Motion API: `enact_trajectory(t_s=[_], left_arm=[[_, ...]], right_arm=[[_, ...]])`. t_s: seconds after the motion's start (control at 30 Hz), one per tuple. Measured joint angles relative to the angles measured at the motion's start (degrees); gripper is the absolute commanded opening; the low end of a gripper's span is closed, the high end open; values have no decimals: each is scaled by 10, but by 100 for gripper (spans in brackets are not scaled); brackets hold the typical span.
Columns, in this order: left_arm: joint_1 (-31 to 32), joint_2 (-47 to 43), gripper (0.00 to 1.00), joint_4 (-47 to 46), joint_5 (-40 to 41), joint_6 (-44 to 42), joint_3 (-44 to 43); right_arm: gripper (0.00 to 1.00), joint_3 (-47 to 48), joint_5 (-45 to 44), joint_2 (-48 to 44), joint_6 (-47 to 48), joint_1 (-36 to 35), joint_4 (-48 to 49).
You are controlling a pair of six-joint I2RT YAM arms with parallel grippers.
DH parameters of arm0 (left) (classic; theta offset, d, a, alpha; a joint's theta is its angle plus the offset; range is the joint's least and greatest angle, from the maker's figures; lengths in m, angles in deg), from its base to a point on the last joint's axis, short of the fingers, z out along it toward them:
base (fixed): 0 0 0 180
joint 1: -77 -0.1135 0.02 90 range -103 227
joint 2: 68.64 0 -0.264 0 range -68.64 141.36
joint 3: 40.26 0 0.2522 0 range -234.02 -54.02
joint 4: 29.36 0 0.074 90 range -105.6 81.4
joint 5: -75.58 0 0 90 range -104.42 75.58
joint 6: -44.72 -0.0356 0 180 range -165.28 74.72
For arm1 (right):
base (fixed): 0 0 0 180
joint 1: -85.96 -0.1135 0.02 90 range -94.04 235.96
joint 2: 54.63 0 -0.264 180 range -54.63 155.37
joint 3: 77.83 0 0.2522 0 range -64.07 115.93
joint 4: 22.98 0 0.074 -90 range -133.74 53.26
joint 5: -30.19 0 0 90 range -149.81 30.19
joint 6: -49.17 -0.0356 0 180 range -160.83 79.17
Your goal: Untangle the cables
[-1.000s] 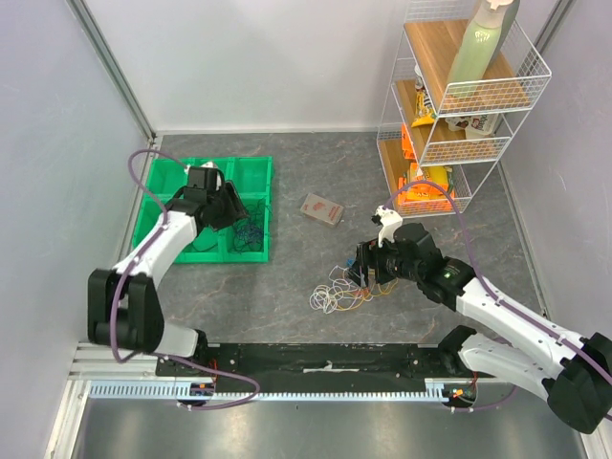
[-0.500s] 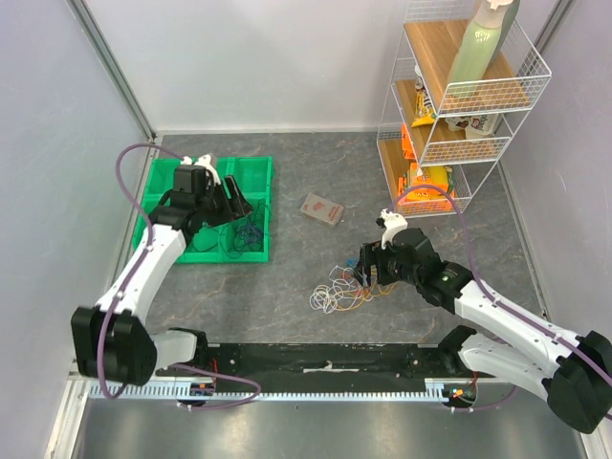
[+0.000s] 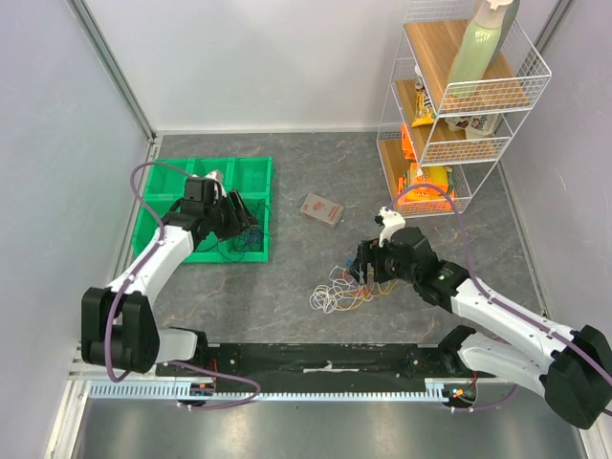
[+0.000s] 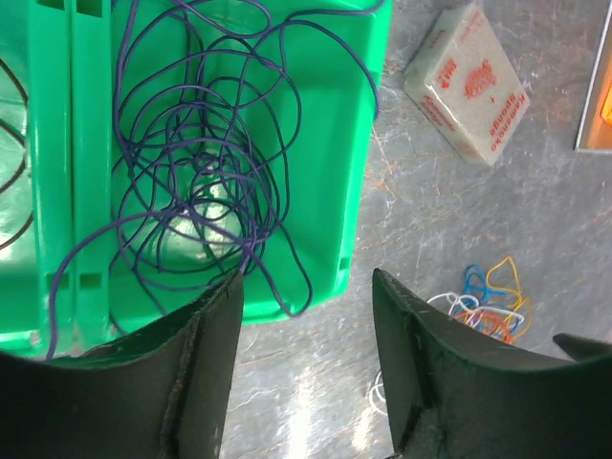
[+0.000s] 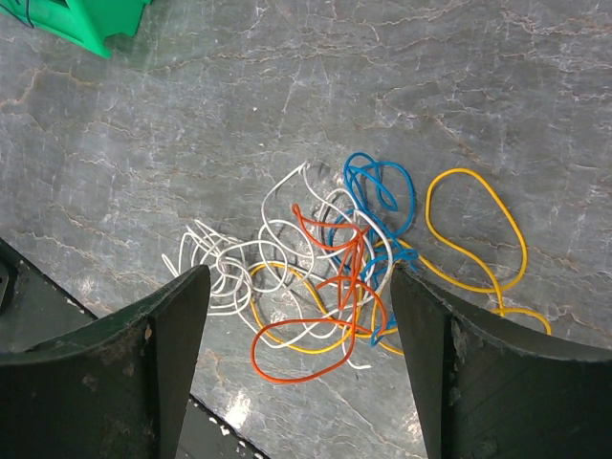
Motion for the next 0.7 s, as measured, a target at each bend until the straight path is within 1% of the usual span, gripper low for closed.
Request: enact_trajectory(t_s=[0.1,0.13,0.2,0.23,0.37,0.47,0.57,0.7], left_arm=[[0,39,47,-24,-2,34,0],[0,54,41,-30,-2,45,0],[0,81,20,-39,-3,66,-1],[0,92,2,-43,-4,76,-1],[6,113,2,-61,-9,92,-8],[21,129,2,-70,-19,83,-40],[26,163,2,-98,-66,66,-76],[25,203,2,-150,-146,54,-82]], right_arm=[[84,0,6,7,0,0,3],[84,0,7,7,0,0,3],[84,0,8,2,2,0,3],[84,0,8,-1,2,0,3],[84,0,8,-17,6,0,3],[84,0,8,-21,9,0,3],[84,0,8,-19,11,0,3],[84,0,8,-15,14,0,3]])
